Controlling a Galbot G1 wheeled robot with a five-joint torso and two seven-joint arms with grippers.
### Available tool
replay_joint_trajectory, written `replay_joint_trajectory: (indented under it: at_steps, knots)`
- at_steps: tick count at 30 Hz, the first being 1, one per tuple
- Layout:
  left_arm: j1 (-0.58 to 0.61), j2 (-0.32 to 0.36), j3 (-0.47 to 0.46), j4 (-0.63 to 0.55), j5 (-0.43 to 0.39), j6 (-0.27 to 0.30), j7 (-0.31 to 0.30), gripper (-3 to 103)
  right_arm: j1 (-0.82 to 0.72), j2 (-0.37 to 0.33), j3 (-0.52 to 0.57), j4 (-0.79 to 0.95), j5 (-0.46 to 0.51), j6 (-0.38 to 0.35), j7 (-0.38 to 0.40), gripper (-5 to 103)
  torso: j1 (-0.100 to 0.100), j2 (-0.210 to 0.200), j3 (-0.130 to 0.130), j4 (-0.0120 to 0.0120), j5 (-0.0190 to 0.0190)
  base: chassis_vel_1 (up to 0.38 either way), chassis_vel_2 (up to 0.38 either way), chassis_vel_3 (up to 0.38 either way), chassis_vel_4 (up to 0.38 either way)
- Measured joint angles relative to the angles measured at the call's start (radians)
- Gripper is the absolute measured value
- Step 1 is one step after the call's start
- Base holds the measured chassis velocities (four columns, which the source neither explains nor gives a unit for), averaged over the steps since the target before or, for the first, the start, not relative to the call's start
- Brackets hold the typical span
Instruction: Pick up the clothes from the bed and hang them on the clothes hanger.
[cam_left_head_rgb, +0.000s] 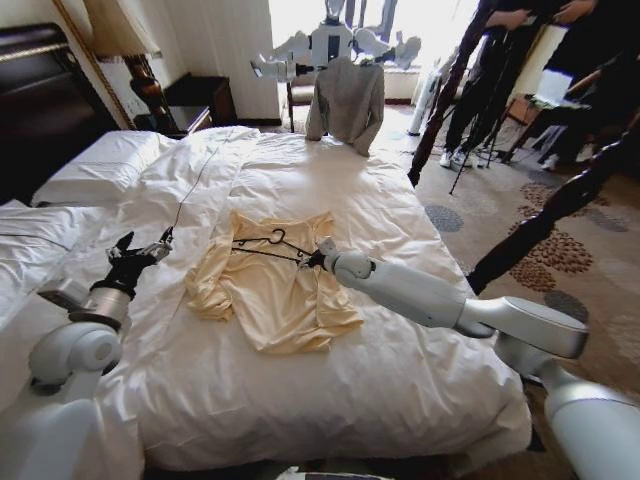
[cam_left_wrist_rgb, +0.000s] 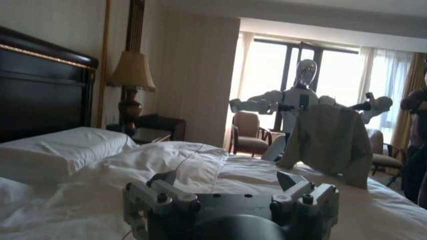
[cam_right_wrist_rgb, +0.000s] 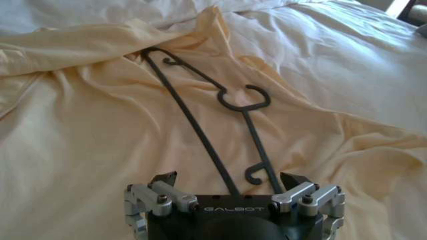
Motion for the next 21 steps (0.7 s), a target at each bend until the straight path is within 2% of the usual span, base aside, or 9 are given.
replay_joint_trajectory:
  at_steps: [6, 11, 21]
  knots:
    - [0.001, 0.005, -0.019, 0.015, -0.015, -0.009, 0.003, 100, 0.015, 0.072, -0.026, -0.085, -0.002, -0.019, -0.004, 100, 0.0, 0.0, 0.0, 0.0, -0.0001, 0.0, 0.0, 0.0, 0.0]
    - [0.008, 0.006, -0.024, 0.025, -0.017, -0.019, 0.009, 100, 0.023, 0.096, -0.029, -0.162, -0.031, -0.011, -0.041, 100, 0.0, 0.0, 0.0, -0.0003, -0.0001, 0.0, 0.0, 0.0, 0.0]
    - [0.005, -0.004, -0.015, 0.044, -0.017, -0.026, 0.017, 100, 0.032, 0.169, 0.012, -0.382, -0.135, 0.068, -0.131, 100, 0.0, 0.0, 0.0, -0.0004, 0.0001, 0.0, 0.0, 0.0, 0.0]
